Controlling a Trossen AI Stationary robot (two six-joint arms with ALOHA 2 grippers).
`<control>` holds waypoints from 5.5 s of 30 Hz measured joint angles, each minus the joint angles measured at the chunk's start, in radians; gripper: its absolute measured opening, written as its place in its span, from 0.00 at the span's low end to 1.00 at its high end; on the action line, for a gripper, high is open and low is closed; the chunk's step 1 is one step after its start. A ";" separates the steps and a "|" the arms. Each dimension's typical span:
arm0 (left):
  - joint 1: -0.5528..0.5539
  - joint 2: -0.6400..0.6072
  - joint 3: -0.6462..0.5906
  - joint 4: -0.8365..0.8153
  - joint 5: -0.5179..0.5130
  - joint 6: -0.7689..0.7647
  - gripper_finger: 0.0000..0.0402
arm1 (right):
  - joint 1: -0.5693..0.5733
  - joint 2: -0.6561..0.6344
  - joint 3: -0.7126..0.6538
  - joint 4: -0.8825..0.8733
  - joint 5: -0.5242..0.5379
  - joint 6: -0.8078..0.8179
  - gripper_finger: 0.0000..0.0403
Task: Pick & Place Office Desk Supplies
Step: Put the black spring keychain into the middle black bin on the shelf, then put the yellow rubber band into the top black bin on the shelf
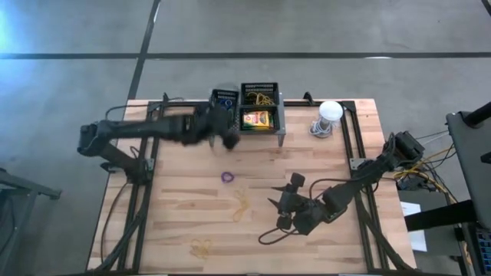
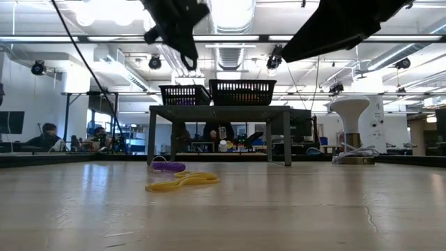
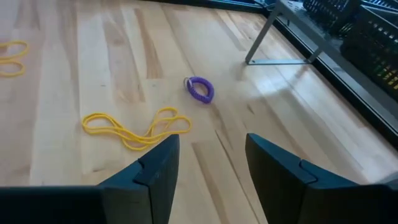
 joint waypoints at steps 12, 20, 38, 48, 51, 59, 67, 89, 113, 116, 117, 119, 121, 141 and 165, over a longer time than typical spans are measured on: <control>0.429 0.002 -0.092 0.148 0.391 -0.029 0.09 | 0.000 0.000 -0.008 0.013 0.000 0.004 0.45; 0.436 0.002 -0.215 0.345 0.422 -0.049 0.13 | 0.000 0.000 -0.013 0.014 0.001 0.024 0.45; 0.439 -0.009 -0.170 0.445 0.455 0.083 0.45 | 0.000 0.000 -0.013 0.023 0.003 0.022 0.45; 0.289 -0.110 -0.044 0.298 0.468 0.105 0.49 | -0.001 0.000 -0.029 0.117 0.003 0.017 0.45; 0.165 -0.151 -0.069 0.295 0.453 0.120 0.47 | -0.001 0.000 -0.033 0.120 0.003 0.018 0.45; -0.290 -0.175 -0.239 0.330 0.135 0.095 0.42 | -0.001 0.000 -0.054 0.121 0.003 0.020 0.45; -0.629 -0.142 -0.583 0.668 -0.126 -0.082 0.42 | -0.013 0.000 -0.146 0.317 -0.025 0.018 0.45; -0.756 -0.141 -0.960 0.999 -0.253 -0.693 0.42 | -0.232 0.389 0.219 0.326 -0.770 -0.376 0.43; -0.755 -0.141 -0.961 1.005 -0.261 -0.685 0.42 | -0.265 0.611 0.657 -0.259 -0.886 -0.595 0.02; -0.755 -0.141 -0.961 1.005 -0.263 -0.685 0.42 | -0.261 0.588 0.651 -0.265 -0.884 -0.574 0.02; -0.755 -0.141 -0.961 1.005 -0.263 -0.685 0.42 | -0.259 0.576 0.650 -0.263 -0.880 -0.569 0.02; -0.755 -0.141 -0.961 1.006 -0.264 -0.685 0.42 | -0.251 0.550 0.644 -0.254 -0.861 -0.561 0.02; -0.755 -0.141 -0.960 1.010 -0.263 -0.685 0.42 | -0.241 0.528 0.641 -0.250 -0.849 -0.554 0.02; -0.753 -0.140 -0.960 1.038 -0.289 -0.712 0.42 | -0.087 0.002 0.284 -0.244 -0.143 -0.256 0.02; -0.753 -0.140 -0.959 1.207 -0.285 -0.500 0.41 | 0.305 -0.358 0.130 -0.800 -0.186 0.583 0.02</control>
